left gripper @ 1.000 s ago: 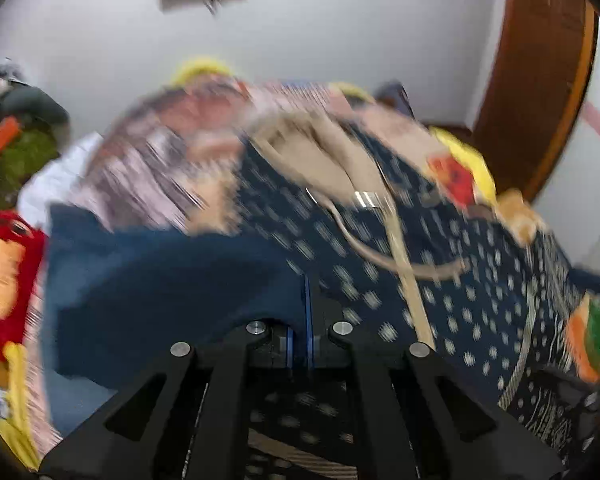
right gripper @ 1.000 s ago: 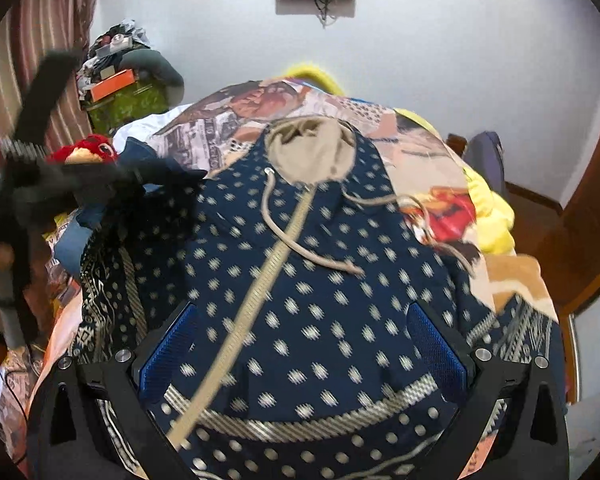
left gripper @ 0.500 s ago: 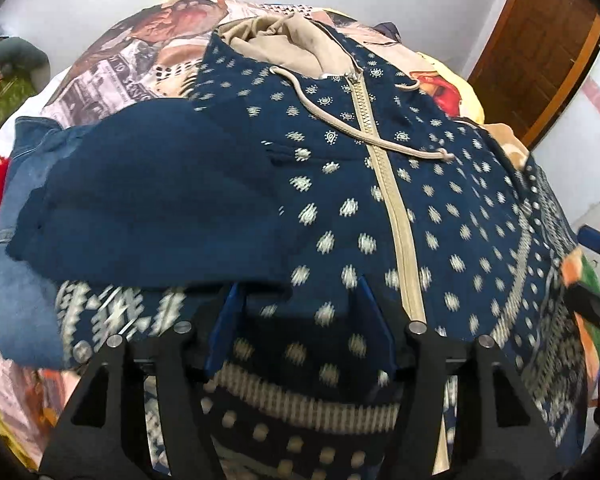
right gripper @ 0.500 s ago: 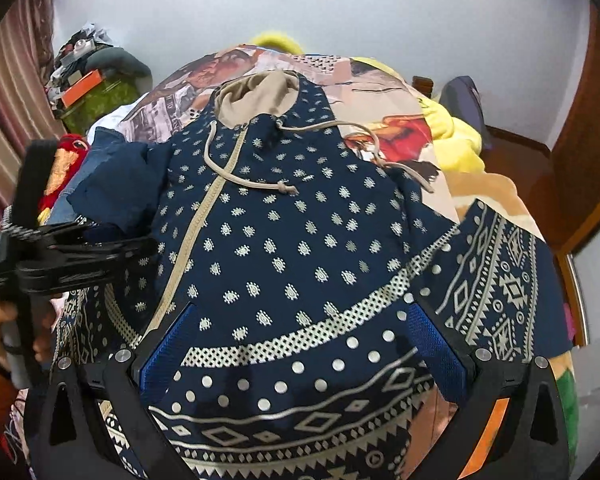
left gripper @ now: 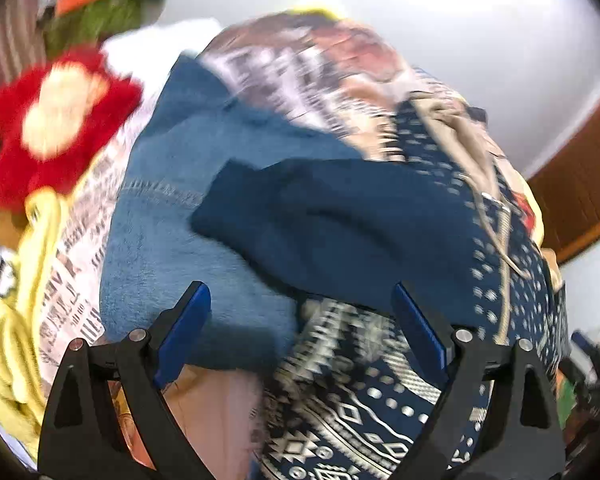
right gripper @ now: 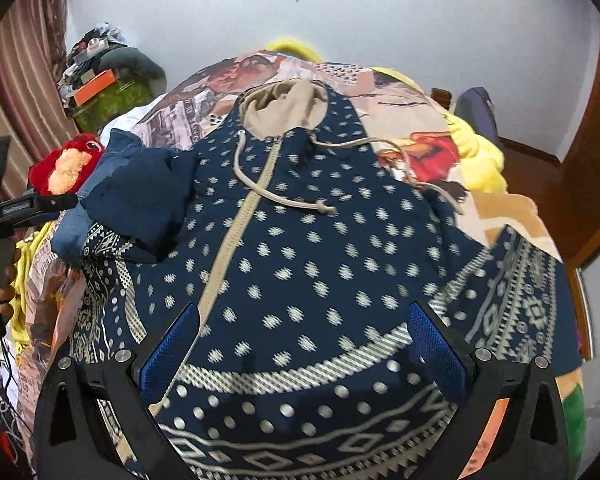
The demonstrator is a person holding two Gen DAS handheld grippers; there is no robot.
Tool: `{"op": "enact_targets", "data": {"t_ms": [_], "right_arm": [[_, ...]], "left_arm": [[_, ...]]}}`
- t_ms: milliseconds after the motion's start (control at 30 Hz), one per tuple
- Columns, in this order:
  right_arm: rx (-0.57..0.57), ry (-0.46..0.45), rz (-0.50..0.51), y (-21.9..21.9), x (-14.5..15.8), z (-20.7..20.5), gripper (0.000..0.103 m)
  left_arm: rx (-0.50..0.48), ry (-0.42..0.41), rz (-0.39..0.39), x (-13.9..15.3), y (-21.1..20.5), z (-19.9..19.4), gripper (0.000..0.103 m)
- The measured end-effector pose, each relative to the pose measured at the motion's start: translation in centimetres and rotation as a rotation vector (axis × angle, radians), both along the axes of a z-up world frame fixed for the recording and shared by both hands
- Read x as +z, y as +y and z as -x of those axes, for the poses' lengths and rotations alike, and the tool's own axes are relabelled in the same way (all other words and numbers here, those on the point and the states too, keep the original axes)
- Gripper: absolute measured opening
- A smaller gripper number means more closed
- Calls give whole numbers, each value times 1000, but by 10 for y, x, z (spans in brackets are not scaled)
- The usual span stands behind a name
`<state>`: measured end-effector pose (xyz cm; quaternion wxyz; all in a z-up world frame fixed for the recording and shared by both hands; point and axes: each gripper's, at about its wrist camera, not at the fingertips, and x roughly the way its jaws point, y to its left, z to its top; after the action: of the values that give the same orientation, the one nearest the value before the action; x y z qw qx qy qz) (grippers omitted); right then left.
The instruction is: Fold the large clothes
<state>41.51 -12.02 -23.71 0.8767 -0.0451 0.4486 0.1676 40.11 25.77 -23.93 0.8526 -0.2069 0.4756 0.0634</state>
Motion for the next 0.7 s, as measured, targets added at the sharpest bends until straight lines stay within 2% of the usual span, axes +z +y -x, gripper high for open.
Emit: {"op": "enact_targets", "data": {"t_ms": [100,167,267,300,333,367,400,467,500,633,700], "right_arm": [[1,11,-6,9,-8,-8,103],[1,24,-9,13,-14,-14,103],[1,42,-6,18,-22,-21,103],[2,45,-2,19,-25,-23,103],[4,46,2,19,-26,-24,103],[7,44,7,19,-27,-25,103],[7,41,11,18,-27,-25,103],[4,31,22,16,-27,-25,103],[2,27,23,14,-26,-25,103],[-11,14,20,2,-20,-22,103],[-23,5,23,-6,-15,-19,103]], "left_arm": [[29,5,128,-20,17,-10,92],[45,-6,185,-31,22,-19,89],[65,-25,110,-35,21,-33,81],[68,-38,64,-34,20,-37,71],[65,-51,17,-33,19,-40,57],[63,-37,-49,-33,16,-47,46],[71,-3,-107,-37,15,-55,23],[71,14,-150,-40,15,-62,16],[70,7,-167,-35,12,-63,9],[51,-52,-262,0,-5,-62,8],[23,-120,-294,34,-22,-60,8]]}}
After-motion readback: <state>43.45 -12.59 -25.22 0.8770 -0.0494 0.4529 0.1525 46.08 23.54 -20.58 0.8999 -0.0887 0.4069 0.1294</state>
